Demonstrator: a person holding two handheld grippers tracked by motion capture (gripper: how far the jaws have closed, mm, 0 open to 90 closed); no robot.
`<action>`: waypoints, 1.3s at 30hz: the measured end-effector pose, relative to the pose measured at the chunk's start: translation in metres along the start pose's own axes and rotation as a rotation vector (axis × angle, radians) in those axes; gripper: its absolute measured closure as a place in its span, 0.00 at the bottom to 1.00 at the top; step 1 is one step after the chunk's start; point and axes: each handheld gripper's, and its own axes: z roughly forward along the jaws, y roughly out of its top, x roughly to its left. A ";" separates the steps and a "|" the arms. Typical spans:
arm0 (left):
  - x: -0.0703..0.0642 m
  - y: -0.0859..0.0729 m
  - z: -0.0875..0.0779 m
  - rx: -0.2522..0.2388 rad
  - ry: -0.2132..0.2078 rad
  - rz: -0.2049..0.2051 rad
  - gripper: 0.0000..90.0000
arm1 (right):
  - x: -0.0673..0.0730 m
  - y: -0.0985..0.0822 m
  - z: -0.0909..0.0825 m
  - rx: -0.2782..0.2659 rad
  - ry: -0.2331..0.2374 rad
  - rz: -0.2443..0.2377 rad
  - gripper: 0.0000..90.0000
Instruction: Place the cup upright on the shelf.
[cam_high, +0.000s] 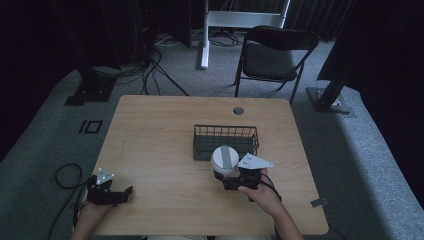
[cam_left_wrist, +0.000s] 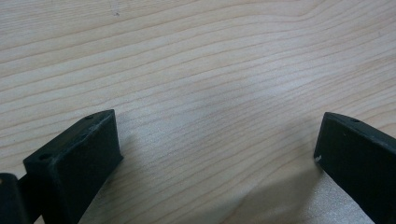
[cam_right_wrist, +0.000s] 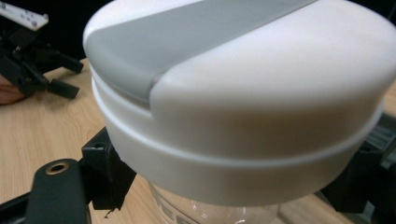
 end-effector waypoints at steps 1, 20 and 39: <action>0.000 0.000 0.000 0.000 0.000 0.000 0.01 | -0.001 0.002 -0.001 -0.005 -0.003 0.005 0.20; 0.000 0.000 0.000 -0.001 0.001 0.000 0.01 | -0.016 0.054 -0.009 -0.094 -0.091 -0.020 0.20; 0.000 0.000 0.000 0.000 0.000 0.000 0.01 | -0.037 0.088 0.010 -0.125 -0.286 0.020 0.20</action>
